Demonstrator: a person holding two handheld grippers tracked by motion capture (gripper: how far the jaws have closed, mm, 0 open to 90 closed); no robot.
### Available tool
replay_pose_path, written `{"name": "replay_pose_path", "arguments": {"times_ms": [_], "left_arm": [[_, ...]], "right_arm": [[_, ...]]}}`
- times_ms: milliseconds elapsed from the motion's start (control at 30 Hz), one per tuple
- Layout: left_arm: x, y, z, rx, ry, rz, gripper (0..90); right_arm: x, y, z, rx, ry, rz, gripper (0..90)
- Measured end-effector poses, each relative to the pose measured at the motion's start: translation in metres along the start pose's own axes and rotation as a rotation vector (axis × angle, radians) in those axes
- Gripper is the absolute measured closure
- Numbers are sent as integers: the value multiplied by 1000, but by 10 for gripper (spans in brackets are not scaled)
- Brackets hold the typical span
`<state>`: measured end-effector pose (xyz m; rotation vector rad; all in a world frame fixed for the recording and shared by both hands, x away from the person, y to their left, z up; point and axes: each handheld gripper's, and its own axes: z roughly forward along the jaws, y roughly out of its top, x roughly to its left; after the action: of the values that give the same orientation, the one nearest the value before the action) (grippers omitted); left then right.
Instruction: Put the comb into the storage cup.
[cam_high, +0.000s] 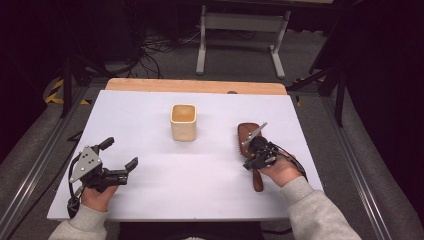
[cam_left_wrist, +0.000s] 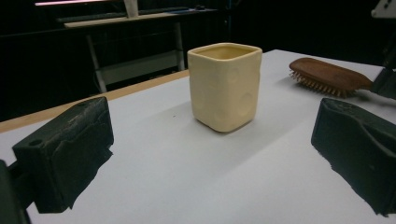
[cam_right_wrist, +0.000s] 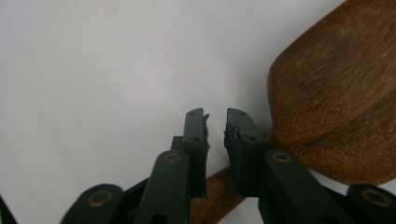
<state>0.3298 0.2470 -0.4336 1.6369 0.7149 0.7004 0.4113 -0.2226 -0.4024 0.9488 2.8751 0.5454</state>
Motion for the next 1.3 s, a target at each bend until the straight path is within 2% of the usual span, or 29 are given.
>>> {"name": "replay_pose_path", "arguments": {"times_ms": [67,267,300,333,467,567,767,900,1067,1200,1300], "left_arm": [[-1,0,0,-8,0,9,1],[2,-1,-1,-11,-34,-28,1],[2,-1,-1,-11,-34,-28,1],[2,-1,0,-7,-45,-28,1],[0,-2,0,-14,-44,-25,1],[0,-2,0,-10,-47,-21,1],[0,-1,0,-10,-54,-18,1],[-1,-1,0,-7,-54,-18,1],[0,-1,0,-14,-53,-18,1],[0,-2,0,-13,-50,-17,1],[-1,-2,0,-12,-50,-19,1]], "right_arm": [[3,-1,-5,-33,-5,14,679],[8,-3,-17,-95,-23,41,531],[8,-3,-17,-95,-23,41,531],[8,-4,-20,-118,-26,55,448],[8,-11,-23,-157,-106,131,180],[5,-18,-21,-156,-141,205,85],[-4,-27,-8,-118,-149,303,37],[-7,-29,-1,-110,-144,328,38],[-10,-28,9,-88,-173,355,58],[-13,-27,17,-52,-188,374,110],[-15,-27,20,-33,-193,373,198]]}}
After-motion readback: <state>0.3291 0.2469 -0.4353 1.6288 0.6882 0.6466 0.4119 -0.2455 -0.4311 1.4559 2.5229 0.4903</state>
